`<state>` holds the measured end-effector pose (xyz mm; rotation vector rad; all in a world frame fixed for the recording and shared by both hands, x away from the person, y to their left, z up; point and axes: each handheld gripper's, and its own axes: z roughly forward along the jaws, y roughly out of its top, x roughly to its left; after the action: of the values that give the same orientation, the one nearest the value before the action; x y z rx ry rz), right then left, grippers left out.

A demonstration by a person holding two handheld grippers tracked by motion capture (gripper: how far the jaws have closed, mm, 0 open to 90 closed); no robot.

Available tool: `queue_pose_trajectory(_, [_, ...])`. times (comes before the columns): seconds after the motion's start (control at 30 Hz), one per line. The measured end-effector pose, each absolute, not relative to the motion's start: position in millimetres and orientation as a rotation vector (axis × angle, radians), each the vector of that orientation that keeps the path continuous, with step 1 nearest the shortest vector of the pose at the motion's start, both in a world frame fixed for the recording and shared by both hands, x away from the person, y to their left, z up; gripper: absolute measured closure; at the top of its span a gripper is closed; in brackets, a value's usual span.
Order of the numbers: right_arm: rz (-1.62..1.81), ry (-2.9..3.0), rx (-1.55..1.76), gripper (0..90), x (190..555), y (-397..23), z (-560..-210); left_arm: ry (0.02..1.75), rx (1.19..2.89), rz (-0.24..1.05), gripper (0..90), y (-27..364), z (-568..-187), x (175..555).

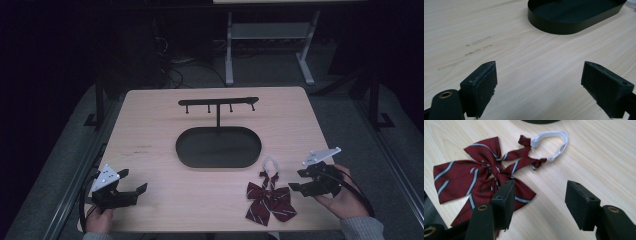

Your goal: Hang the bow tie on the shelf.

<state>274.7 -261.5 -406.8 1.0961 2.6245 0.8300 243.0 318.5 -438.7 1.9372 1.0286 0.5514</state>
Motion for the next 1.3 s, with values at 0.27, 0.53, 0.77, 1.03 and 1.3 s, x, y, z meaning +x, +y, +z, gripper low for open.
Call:
queue_pose_trajectory(0.27, [0.81,2.674,1.041,41.4,293,-249,-396,1.032,1.943,0.545,13.0,318,-438,244])
queue_pose_trajectory(0.53, [0.75,2.722,1.042,44.4,311,-239,-398,1.03,1.929,0.549,13.0,320,-437,244])
queue_pose_trajectory(0.77, [0.69,2.743,1.037,48.3,326,-228,-401,1.033,1.923,0.561,13.0,321,-436,243])
queue_pose_trajectory(1.03, [0.627,2.775,1.013,51.5,346,-212,-401,1.04,1.923,0.556,13.0,321,-437,243])
queue_pose_trajectory(1.3, [0.563,2.791,1.04,53.0,362,-203,-407,1.041,1.926,0.545,13.0,320,-437,243])
